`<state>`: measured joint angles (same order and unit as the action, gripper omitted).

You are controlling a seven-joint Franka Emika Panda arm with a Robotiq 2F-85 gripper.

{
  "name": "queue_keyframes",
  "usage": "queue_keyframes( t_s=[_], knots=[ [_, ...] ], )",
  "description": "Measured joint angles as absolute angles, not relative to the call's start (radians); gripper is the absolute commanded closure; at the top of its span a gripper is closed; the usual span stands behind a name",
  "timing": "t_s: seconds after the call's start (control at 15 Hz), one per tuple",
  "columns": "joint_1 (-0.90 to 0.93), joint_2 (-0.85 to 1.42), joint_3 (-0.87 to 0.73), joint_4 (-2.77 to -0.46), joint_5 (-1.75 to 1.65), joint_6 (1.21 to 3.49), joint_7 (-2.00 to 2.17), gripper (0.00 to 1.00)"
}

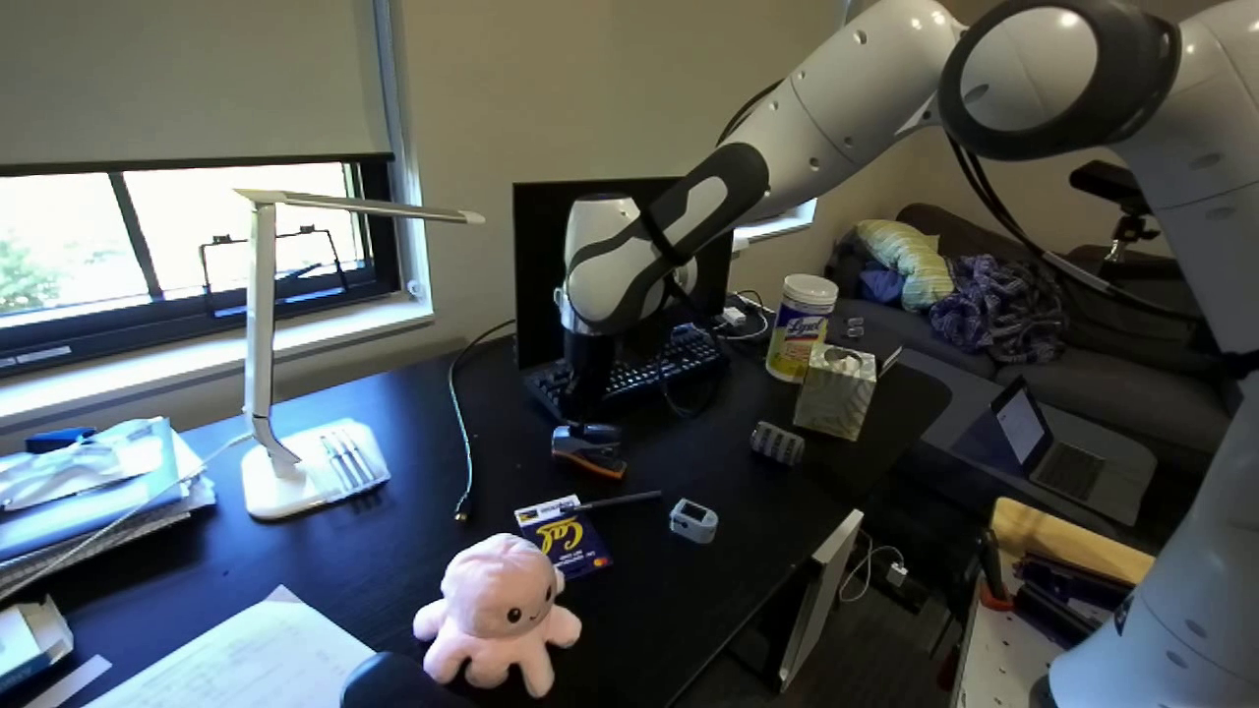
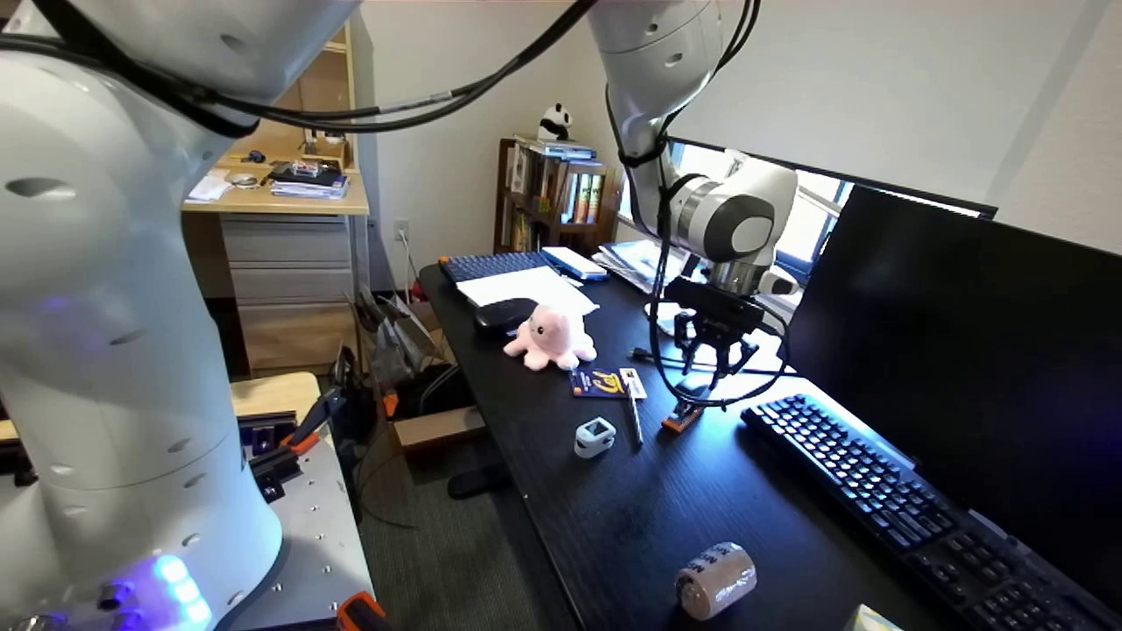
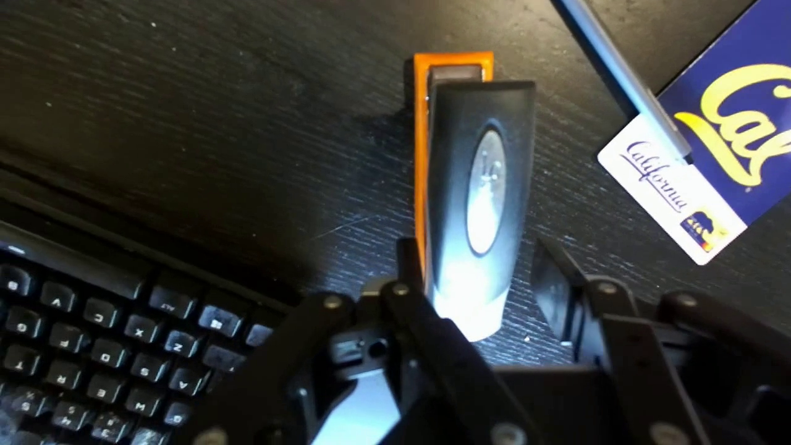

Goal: Move the stapler to the right

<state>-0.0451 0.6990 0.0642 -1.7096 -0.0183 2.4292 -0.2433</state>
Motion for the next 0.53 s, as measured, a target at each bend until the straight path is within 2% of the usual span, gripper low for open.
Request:
queue_keyframes(
  t_s=[0.13,0.2,0.27,0.33,0.4,0.53],
  knots=[
    [-0.025,0.699,0.036,-1.708,-0.044,2.444,-0.224,0.92],
    [-0.014,0.699,0.022,-1.708,-0.058,2.447,-0.213,0.94],
    [-0.004,0.698,0.008,-1.707,-0.073,2.448,-0.202,0.7],
    [0.005,0.699,-0.004,-1.706,-0.086,2.448,-0.193,0.97],
    [0.009,0.699,-0.012,-1.706,-0.096,2.448,-0.187,0.96],
    [0.013,0.699,-0.017,-1.706,-0.101,2.448,-0.187,1.0]
  ],
)
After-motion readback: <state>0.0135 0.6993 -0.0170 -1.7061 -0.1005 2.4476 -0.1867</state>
